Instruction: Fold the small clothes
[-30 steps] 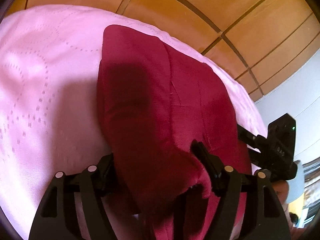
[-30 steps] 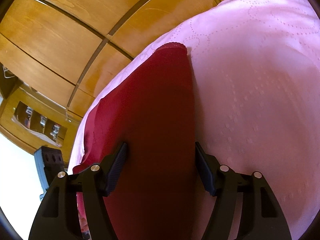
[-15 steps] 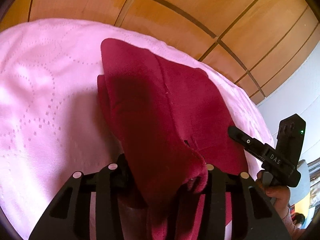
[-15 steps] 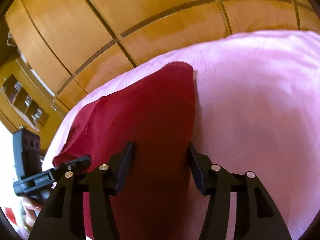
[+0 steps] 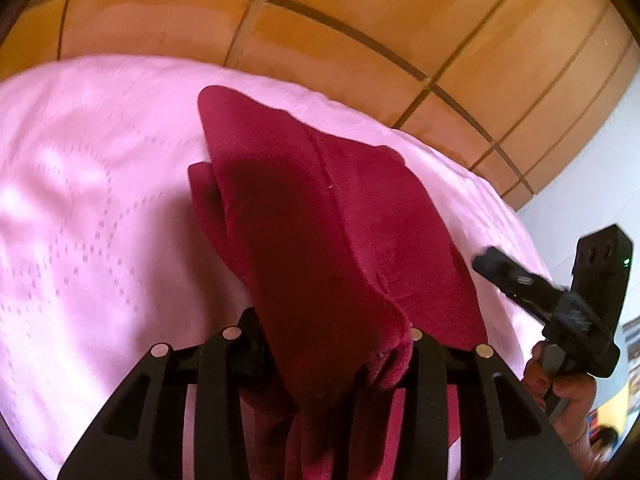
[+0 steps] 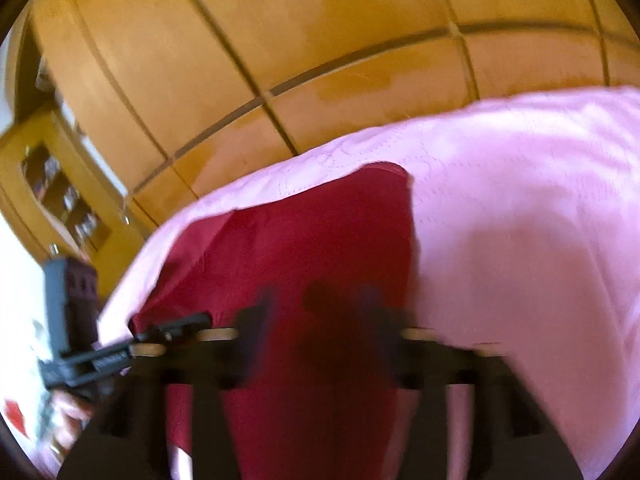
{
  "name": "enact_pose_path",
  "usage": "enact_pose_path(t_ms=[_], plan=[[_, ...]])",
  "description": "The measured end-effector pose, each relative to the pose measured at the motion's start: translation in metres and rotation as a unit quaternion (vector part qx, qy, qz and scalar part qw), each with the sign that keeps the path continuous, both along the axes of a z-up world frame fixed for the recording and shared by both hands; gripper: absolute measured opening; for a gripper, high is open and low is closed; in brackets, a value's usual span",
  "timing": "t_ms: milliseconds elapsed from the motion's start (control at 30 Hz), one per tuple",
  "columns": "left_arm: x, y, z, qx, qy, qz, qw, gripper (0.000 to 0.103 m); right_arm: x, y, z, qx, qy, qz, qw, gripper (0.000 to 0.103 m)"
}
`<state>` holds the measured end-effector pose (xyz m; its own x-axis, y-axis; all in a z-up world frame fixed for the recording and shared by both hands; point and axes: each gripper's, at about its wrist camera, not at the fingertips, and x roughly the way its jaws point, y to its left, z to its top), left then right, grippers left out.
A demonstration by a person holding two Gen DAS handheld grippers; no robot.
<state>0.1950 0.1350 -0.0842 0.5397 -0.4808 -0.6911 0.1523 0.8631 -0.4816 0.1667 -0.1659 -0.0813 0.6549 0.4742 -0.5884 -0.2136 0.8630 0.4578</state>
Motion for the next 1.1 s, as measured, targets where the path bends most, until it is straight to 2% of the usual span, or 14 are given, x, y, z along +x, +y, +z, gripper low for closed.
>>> enact_pose_path(t_ms=[100, 167, 233, 367, 400, 500, 567, 833, 1100], plan=[[-0.002, 0.002, -0.004, -0.005, 0.004, 0.004, 1.0000, 0.038, 0.001, -0.014, -0.009, 0.005, 0.018, -0.015, 1.000, 0.080], [-0.001, 0.002, -0.008, -0.005, 0.006, 0.006, 1.0000, 0.039, 0.007, -0.021, -0.021, 0.016, 0.043, -0.006, 0.999, 0.071], [0.002, 0.001, -0.012, -0.002, 0.009, 0.006, 0.9999, 0.041, 0.014, -0.022, -0.035, 0.057, 0.078, 0.016, 0.995, 0.065], [0.005, 0.003, -0.020, 0.000, 0.015, 0.002, 0.9999, 0.043, 0.035, -0.018, -0.059, 0.132, 0.121, 0.034, 0.983, 0.064], [0.004, 0.002, -0.021, 0.003, 0.014, 0.001, 0.9999, 0.044, 0.039, -0.015, -0.059, 0.133, 0.118, 0.037, 0.983, 0.061], [0.002, -0.006, -0.018, 0.028, 0.010, 0.008, 0.9995, 0.041, 0.044, 0.002, -0.051, 0.092, 0.099, 0.042, 0.990, 0.054], [-0.001, -0.012, -0.011, 0.044, 0.001, 0.006, 0.9990, 0.039, 0.039, 0.006, -0.038, 0.071, 0.072, 0.048, 0.994, 0.048], [-0.016, -0.059, 0.026, 0.082, -0.068, -0.038, 0.9936, 0.037, -0.001, 0.009, 0.013, -0.007, -0.024, 0.035, 0.999, 0.047], [-0.002, -0.105, 0.049, 0.058, -0.090, -0.078, 0.9912, 0.037, -0.026, -0.032, 0.045, -0.046, -0.070, -0.022, 0.996, 0.047]])
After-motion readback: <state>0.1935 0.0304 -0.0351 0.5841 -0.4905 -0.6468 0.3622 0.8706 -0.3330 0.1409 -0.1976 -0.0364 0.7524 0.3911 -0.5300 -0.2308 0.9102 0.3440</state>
